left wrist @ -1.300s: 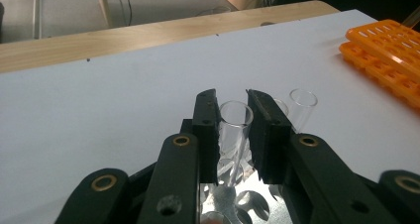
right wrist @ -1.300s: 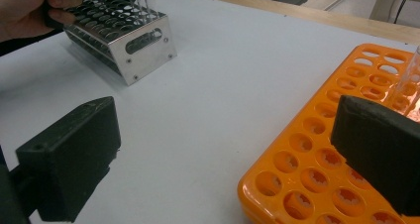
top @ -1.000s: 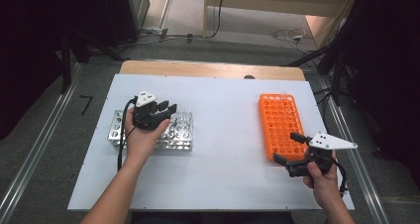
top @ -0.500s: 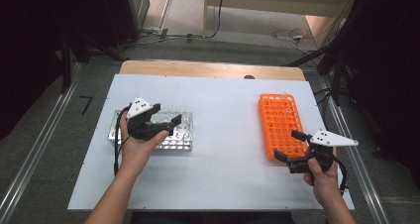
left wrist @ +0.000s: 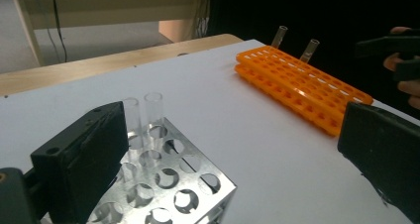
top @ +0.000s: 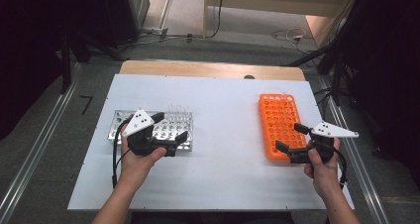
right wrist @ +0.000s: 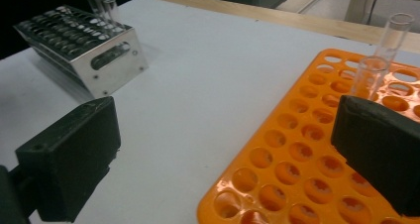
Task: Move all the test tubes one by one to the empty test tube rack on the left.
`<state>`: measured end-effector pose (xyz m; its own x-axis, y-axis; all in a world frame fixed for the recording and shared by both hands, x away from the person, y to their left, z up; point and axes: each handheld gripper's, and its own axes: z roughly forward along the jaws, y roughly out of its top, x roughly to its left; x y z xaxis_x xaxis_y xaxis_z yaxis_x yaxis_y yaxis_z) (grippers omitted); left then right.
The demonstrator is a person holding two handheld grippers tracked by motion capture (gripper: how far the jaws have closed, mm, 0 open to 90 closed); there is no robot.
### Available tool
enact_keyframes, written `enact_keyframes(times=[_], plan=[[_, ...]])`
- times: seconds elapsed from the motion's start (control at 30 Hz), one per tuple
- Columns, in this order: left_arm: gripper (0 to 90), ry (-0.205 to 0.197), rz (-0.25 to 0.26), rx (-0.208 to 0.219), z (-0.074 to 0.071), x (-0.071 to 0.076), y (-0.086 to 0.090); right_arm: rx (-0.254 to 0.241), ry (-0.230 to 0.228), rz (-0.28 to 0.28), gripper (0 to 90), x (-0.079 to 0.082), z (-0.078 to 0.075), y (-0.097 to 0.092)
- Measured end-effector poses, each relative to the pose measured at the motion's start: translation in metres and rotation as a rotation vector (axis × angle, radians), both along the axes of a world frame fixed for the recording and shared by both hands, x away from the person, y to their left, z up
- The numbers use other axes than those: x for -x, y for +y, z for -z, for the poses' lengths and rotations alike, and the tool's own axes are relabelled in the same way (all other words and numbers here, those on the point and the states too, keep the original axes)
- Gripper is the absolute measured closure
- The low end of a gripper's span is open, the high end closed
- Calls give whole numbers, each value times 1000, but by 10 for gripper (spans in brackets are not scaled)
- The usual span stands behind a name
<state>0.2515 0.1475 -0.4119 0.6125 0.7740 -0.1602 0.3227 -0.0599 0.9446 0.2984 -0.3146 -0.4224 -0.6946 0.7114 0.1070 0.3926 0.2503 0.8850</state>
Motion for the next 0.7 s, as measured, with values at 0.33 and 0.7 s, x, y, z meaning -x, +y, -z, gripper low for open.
enact_keyframes(times=[0.33, 0.7], plan=[[0, -15, 35, -5, 4, 20, -10, 3, 36, 81, 57, -29, 6, -9], [0, 1, 36, -4, 11, 26, -7, 99, 104, 228, 353, -66, 19, -7]])
